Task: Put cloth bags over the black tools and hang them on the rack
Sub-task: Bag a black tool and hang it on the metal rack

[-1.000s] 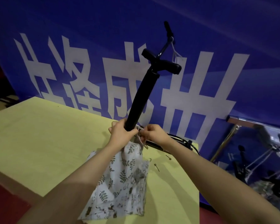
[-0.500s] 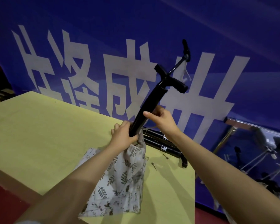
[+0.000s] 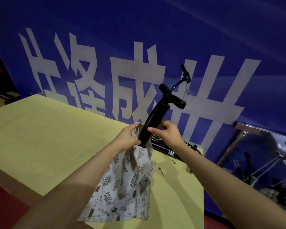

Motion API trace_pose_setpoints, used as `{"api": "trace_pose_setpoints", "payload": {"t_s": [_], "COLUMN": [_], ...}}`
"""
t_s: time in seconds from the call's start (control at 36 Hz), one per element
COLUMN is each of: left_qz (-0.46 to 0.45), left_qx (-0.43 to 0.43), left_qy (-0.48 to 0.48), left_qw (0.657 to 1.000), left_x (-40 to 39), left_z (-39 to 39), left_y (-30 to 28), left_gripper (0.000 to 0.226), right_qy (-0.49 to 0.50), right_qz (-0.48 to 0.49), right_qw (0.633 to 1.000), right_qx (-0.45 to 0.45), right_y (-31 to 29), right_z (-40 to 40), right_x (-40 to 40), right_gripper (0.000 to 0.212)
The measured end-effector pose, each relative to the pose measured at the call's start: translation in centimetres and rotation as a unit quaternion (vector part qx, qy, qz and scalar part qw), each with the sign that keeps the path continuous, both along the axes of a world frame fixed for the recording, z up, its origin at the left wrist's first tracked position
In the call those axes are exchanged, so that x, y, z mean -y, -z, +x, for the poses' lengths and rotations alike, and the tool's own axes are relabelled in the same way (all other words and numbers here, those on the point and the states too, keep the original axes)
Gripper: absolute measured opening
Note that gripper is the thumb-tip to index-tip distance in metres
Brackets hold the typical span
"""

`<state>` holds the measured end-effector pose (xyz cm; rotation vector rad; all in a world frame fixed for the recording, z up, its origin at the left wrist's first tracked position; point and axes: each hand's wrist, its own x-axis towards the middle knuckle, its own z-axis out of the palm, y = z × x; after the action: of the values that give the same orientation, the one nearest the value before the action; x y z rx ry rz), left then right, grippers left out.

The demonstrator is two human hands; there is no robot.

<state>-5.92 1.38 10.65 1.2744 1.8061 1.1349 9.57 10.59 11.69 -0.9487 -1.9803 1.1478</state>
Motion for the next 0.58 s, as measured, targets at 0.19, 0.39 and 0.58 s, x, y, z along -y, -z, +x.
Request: {"api": "trace_pose_setpoints", "payload": {"t_s": [0.19, 0.39, 0.58], "left_qz": [0.068, 0.088, 0.11], "left_qx": [0.031, -0.017, -0.085], "left_qy": [-0.069, -0.115, -0.029], "left_qw": [0.995, 0.989, 0.99], "left_x": [-0.8, 0.1, 1.6], "left_z": [0.2, 0.7, 1.1], "left_y": [-1.7, -0.4, 0.5], "left_gripper": [0.063, 0.059, 0.098], "right_qy": [0.025, 0.001, -0.019], "right_qz": [0.043, 0.069, 0.062], "right_qw": [0.995, 0.981, 0.974], "right_qx": [0.087, 0.183, 0.217], "right_y": [1.3, 3.1, 4.9], "right_z": [-1.1, -1.9, -2.0], "right_x": [0.6, 0.5, 1.0], "right_gripper": [0.044, 0.06, 0.061]}}
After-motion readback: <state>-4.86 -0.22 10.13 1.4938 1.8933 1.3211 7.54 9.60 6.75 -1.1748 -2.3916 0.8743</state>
